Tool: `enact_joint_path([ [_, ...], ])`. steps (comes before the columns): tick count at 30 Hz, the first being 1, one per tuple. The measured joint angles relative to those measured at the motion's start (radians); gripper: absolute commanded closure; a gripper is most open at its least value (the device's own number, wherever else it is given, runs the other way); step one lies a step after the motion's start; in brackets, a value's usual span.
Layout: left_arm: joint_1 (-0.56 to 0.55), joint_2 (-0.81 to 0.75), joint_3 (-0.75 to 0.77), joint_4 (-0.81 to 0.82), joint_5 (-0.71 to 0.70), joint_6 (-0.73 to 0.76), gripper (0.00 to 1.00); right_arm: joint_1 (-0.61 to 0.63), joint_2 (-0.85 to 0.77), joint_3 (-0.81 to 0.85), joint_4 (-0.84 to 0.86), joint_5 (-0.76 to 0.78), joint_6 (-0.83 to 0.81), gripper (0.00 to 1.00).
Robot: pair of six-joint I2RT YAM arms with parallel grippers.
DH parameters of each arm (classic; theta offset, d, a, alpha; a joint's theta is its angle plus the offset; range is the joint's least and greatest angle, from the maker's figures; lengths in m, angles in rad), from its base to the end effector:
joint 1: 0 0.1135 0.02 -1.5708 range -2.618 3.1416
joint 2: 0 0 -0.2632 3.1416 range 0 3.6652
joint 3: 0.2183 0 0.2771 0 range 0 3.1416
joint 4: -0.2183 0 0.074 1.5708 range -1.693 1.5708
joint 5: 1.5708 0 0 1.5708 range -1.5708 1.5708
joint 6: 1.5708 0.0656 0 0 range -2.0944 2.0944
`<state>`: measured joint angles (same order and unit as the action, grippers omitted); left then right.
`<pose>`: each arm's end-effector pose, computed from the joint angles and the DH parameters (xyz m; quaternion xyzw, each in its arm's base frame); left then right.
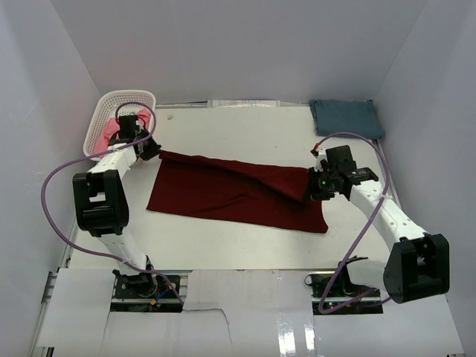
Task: Fold and stack the t-shirts
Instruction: Fold the other side of the tshirt into a rectangle
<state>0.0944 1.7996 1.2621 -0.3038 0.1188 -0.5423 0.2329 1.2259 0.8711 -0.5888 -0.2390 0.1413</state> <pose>0.4343 0.0333 0.1792 -0.2718 0.8923 -0.1332 0.3349 0.2751 0.0812 0.2120 -0.0800 0.9418 0.1684 0.2798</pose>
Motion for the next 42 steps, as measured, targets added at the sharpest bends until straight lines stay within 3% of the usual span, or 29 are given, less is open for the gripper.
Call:
enact_joint_path([
  [4, 0.002, -0.021, -0.01, -0.01, -0.003, 0.003, 1.0, 0.05, 0.023, 0.011, -0.043, 0.037, -0.004, 0.89],
  [9, 0.002, -0.039, -0.039, -0.014, -0.001, 0.021, 1.0, 0.102, 0.056, 0.017, -0.095, 0.08, -0.013, 0.64],
  [10, 0.002, -0.05, -0.06, -0.017, 0.0, 0.023, 1.0, 0.108, 0.059, 0.017, -0.105, 0.087, -0.014, 0.52],
  [11, 0.003, -0.065, -0.087, -0.021, 0.001, 0.026, 0.96, 0.114, 0.059, 0.017, -0.115, 0.093, -0.01, 0.49],
  [12, 0.003, -0.078, -0.108, -0.03, 0.001, 0.027, 0.89, 0.119, 0.058, 0.017, -0.122, 0.105, -0.011, 0.47],
  [13, 0.003, -0.093, -0.132, -0.038, 0.002, 0.031, 0.64, 0.122, 0.056, 0.017, -0.124, 0.114, -0.012, 0.45],
  [16, 0.003, -0.138, -0.201, -0.048, 0.006, 0.034, 0.23, 0.122, 0.046, 0.021, -0.123, 0.145, -0.008, 0.45],
  [20, 0.003, -0.194, -0.269, -0.077, -0.005, 0.021, 0.21, 0.122, 0.039, 0.044, -0.095, 0.161, 0.003, 0.45],
  [28, 0.012, -0.307, -0.224, -0.09, -0.118, 0.024, 0.2, 0.122, 0.167, 0.091, 0.062, 0.117, 0.018, 0.45],
  [35, 0.016, -0.13, -0.051, -0.05, -0.015, 0.028, 0.2, 0.139, 0.34, 0.16, 0.166, 0.03, 0.037, 0.48],
  [42, 0.018, 0.033, -0.042, -0.084, 0.122, 0.013, 0.22, 0.238, 0.485, 0.365, 0.192, -0.006, 0.039, 0.48],
])
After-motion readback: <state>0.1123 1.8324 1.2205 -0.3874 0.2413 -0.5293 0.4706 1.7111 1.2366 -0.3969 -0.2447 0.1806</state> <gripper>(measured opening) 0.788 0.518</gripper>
